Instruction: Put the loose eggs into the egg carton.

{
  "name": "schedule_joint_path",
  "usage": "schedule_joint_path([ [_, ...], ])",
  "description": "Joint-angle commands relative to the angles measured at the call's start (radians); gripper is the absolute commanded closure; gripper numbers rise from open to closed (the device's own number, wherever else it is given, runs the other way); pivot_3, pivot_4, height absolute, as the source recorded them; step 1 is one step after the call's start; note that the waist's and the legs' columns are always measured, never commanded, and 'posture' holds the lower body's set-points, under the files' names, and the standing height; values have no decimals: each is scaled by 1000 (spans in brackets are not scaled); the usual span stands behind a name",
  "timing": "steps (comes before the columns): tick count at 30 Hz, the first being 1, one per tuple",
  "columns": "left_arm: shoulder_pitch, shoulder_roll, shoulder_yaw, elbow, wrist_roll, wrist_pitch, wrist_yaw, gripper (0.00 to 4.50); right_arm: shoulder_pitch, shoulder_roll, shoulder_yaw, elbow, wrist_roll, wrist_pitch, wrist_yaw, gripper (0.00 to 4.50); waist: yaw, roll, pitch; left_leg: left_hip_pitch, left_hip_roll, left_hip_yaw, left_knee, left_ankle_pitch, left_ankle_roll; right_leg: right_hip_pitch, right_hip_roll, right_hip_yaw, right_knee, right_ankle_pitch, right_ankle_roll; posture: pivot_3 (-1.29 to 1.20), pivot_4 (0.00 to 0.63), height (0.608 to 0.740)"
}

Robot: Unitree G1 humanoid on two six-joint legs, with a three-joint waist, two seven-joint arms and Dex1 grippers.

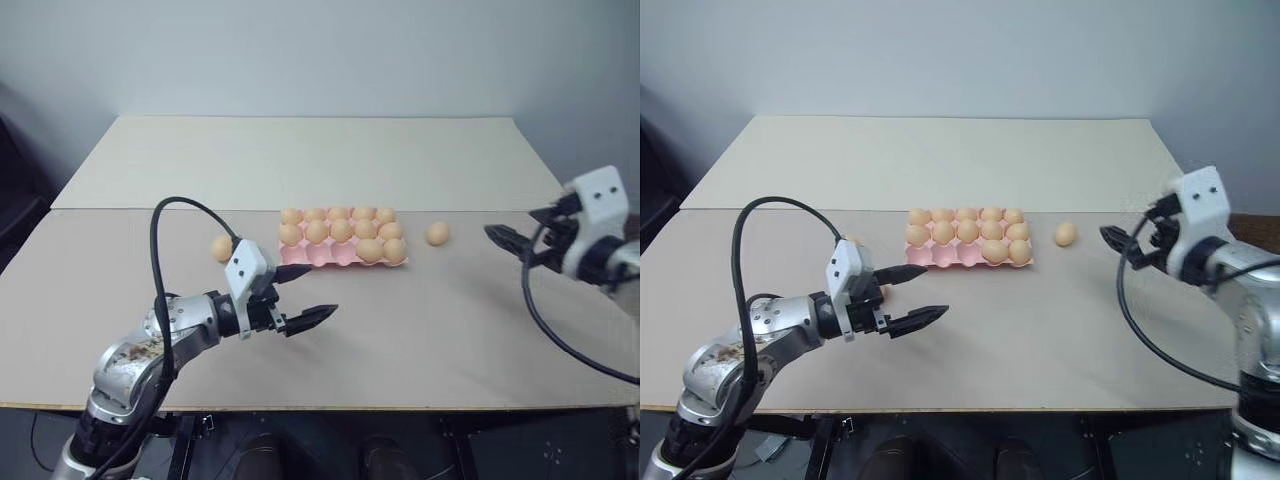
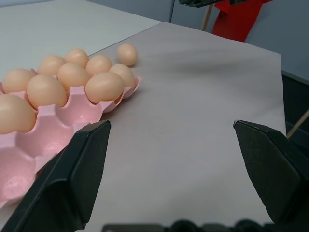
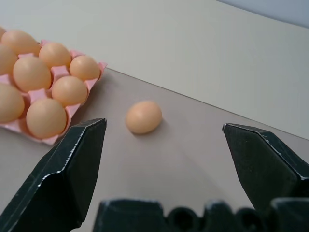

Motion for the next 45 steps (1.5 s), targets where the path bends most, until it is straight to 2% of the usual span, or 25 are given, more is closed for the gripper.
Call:
schedule_joint_path([
  [1,-11,-10,4,-28,-1,-16,7,70,-139,77,44,82,-47,63,-130,20,-1,0,0,-1,0,0,0,0,0,0,0,0,0,0,0,0,150,740],
  [4,-6,-16,6,-36,0,-15,17,70,-287,200,68,219,-111,114,-282,20,-4,0,0,-1,0,0,0,1,-1,-1,0,0,1,0,0,0,150,740],
  [7,2,-20,7,-45,0,-14,28,70,-391,281,86,353,-166,109,-371,20,-7,0,0,-1,0,0,0,3,-5,-2,0,-1,1,0,0,0,150,740],
  [12,15,-26,9,-60,-1,-12,49,70,-493,354,108,544,-239,68,-459,20,-6,0,0,-5,0,0,0,4,-6,-3,-1,-2,2,0,0,0,150,740],
  [18,38,-27,18,-86,-5,-8,74,70,-579,403,93,724,-289,37,-554,20,-13,1,0,-6,0,0,0,4,-7,-6,-1,-1,3,0,0,0,150,740],
  [28,61,-25,24,-114,-10,-3,103,70,-650,446,35,929,-283,-70,-612,20,-16,1,0,-6,0,1,0,4,-7,-7,-1,-1,3,0,0,0,150,740],
  [34,64,-24,27,-119,-13,-1,114,70,-668,454,-21,1015,-259,-117,-657,20,-16,1,0,-6,0,1,0,4,-7,-7,-1,-1,3,0,0,0,150,740],
  [42,72,-18,34,-133,-17,4,123,70,-662,462,-22,1080,-274,-177,-664,20,-17,1,0,-6,0,1,-1,5,-9,-7,-1,-1,3,0,0,0,150,740],
  [45,72,-18,37,-135,-17,6,125,70,-660,463,-14,1093,-281,-202,-664,654,-17,1,0,-6,0,1,-1,5,-9,-7,-1,-1,3,0,0,0,150,740],
])
